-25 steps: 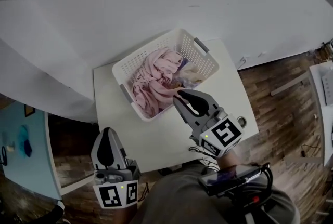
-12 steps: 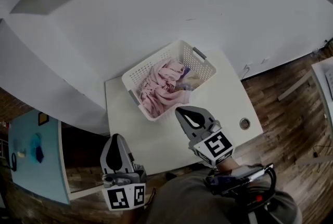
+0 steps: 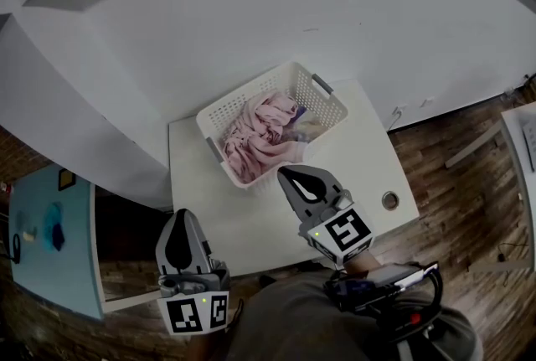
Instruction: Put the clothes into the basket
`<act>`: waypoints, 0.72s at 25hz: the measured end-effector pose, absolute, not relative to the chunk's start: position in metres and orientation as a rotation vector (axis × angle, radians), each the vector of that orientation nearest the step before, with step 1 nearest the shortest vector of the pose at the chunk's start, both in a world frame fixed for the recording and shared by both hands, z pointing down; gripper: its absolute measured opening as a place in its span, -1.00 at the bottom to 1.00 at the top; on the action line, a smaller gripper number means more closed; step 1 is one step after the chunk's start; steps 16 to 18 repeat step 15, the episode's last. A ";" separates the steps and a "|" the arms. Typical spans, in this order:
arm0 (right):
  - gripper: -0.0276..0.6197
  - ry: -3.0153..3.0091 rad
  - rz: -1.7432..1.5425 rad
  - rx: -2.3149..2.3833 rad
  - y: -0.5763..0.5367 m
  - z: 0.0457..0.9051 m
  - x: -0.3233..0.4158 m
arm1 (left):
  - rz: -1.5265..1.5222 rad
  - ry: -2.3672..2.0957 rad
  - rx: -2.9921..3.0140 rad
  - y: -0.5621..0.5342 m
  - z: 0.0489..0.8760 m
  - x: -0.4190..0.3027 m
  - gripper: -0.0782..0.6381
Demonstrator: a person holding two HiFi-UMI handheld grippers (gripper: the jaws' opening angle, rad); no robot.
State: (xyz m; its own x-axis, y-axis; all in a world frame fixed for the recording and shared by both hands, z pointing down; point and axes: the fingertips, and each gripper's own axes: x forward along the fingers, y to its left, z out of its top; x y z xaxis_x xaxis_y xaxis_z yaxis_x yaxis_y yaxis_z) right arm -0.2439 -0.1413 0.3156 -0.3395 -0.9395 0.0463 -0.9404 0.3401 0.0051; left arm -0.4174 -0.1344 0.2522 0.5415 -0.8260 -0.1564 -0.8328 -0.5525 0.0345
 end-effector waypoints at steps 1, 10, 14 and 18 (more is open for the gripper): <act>-0.90 -2.528 0.043 1.781 -0.142 0.316 -0.244 | 0.239 1.467 -2.718 -0.134 0.252 -0.418 -0.76; -0.89 -2.539 0.046 1.770 -0.145 0.317 -0.245 | 0.240 1.500 -2.696 -0.136 0.252 -0.425 -0.76; -0.90 -2.560 0.040 1.760 -0.145 0.319 -0.247 | 0.241 1.511 -2.690 -0.135 0.254 -0.427 -0.76; -0.90 -2.573 0.034 1.754 -0.145 0.320 -0.249 | 0.241 1.513 -2.690 -0.135 0.255 -0.427 -0.76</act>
